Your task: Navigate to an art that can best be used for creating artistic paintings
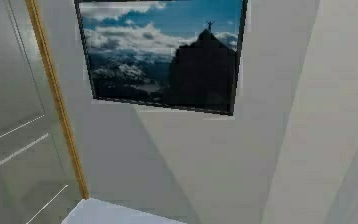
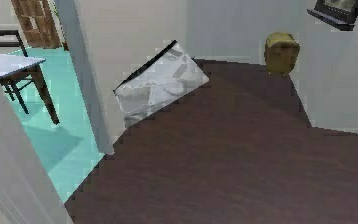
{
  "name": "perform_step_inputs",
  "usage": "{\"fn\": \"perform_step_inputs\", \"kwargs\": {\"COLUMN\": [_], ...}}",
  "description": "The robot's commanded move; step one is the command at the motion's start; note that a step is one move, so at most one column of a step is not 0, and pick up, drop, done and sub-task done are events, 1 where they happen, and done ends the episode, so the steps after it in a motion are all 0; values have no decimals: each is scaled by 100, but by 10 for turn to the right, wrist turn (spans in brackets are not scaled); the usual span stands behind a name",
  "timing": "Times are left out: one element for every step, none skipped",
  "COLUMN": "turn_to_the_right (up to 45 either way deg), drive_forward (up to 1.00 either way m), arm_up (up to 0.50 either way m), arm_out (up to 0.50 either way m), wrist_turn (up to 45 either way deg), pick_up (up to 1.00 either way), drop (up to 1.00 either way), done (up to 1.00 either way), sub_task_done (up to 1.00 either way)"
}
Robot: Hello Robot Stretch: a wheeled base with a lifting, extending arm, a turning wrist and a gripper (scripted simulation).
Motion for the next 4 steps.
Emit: {"fn": "perform_step_inputs", "kwargs": {"turn_to_the_right": [180,0,-300,0], "drive_forward": [0,25,0,0], "arm_up": [0,0,0,0], "arm_out": [0,0,0,0], "wrist_turn": [0,0,0,0], "pick_up": [0,0,0,0], "drop": [0,0,0,0], "done": [0,0,0,100], "sub_task_done": [0,0,0,0]}}
